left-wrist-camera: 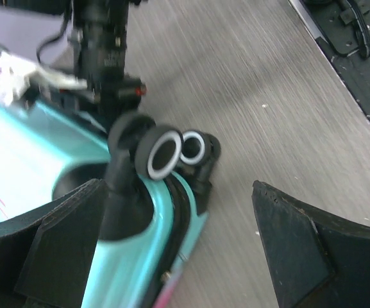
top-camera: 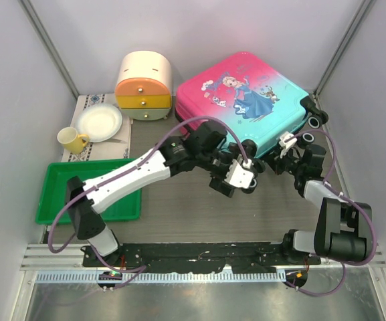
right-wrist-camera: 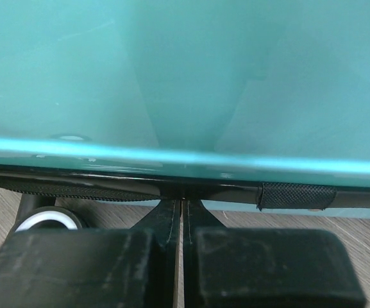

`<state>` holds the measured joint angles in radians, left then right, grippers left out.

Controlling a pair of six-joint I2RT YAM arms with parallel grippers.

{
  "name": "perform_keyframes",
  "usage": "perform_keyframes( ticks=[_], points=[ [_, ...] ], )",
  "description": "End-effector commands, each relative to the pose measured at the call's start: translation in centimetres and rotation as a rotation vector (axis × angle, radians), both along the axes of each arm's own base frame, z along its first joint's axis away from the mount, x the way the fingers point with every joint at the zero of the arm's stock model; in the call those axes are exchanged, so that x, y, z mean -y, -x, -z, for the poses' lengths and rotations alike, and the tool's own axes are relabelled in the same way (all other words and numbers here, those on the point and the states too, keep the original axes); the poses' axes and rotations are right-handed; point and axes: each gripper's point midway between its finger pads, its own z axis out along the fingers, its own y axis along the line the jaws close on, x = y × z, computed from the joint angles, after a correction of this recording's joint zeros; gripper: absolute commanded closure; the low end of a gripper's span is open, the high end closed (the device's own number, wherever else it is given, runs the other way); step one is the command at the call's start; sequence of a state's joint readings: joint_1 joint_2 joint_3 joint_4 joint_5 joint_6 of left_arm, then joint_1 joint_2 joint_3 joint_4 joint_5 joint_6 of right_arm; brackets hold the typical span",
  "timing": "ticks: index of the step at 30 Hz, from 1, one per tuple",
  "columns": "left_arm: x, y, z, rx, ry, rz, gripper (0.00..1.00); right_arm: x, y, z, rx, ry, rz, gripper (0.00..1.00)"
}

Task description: Open, take out, and arrange the luggage

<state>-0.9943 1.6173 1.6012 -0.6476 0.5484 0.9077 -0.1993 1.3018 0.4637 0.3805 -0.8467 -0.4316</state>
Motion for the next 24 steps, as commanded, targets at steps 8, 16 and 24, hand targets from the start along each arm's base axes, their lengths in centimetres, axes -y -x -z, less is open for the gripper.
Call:
perform_keyframes(
  ticks=[8, 16, 24],
  points=[
    [4.8, -2.0, 2.1, 0.431, -0.172, 0.238, 0.01, -2.4, -0.2, -3.8, 0.137, -0.023, 0.016, 0.99],
    [6.1, -4.3, 3.5, 0.578, -0.211, 0.269, 0.02, -3.9, 1.0, -3.4, 0.106, -0.054, -0.015, 0.99],
    [7.7, -5.0, 2.7, 0.531, -0.187, 0.260, 0.03, -4.1, 1.2, -2.8, 0.096, -0.046, -0.006, 0.99]
  ],
)
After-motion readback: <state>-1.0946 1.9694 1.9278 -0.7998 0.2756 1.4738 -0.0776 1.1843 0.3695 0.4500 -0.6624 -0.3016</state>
